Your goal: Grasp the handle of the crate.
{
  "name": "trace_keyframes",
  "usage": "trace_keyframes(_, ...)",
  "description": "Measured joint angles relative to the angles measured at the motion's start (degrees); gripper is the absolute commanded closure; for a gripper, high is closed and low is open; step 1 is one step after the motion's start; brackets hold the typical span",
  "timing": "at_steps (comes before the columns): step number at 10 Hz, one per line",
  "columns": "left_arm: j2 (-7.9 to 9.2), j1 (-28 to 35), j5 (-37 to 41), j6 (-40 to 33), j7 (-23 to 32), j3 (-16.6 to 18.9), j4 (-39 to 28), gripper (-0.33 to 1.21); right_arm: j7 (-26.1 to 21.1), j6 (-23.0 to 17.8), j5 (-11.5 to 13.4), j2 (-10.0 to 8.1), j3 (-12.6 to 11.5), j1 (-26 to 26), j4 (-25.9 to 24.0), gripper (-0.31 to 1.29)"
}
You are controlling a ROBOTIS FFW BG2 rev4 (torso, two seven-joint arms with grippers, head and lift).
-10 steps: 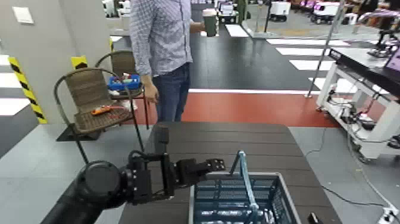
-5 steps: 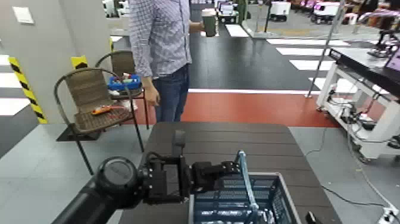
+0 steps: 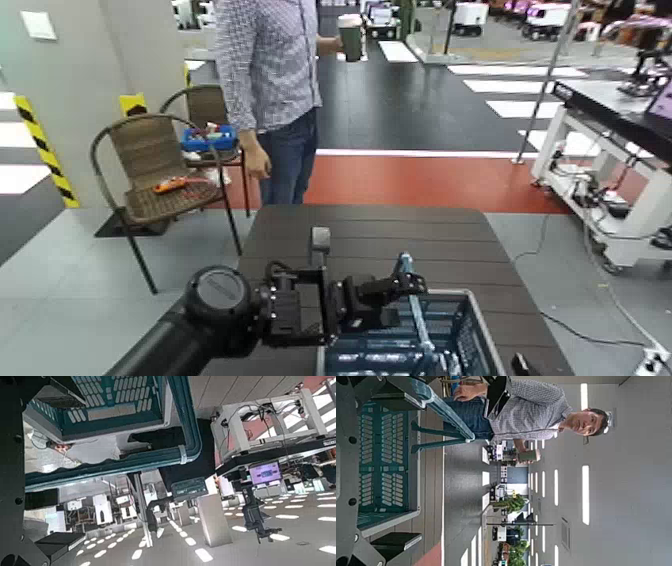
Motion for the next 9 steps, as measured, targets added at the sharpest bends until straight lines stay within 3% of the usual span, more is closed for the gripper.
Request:
trace_keyframes(3, -0.34, -1.06, 4.13, -0.76, 0.0, -2.55, 1.77, 0.14, 0.08, 0.01, -0.02, 0.0, 0.16, -0.24, 0.09, 0.15)
trace_keyframes(4, -0.42, -1.37, 5.62, -0.94, -0.26, -3.3, 2.28, 0.28, 0.08, -0.03, -0.02, 0.0, 0.24, -0.3, 0.12, 0.15)
trace_keyframes(6, -0.47, -1.74, 7.08, -1.99, -2.06, -4.44, 3.0, 1.03, 0.08, -0.07, -0.02, 0.0, 0.35, -0.36, 0.17, 0.15)
trace_keyframes(9, -0.55, -1.77, 7.99, -2.54, -2.33, -4.87, 3.35, 1.19, 0.17, -0.16, -0.02, 0.0, 0.42, -0.37, 0.17, 0.15)
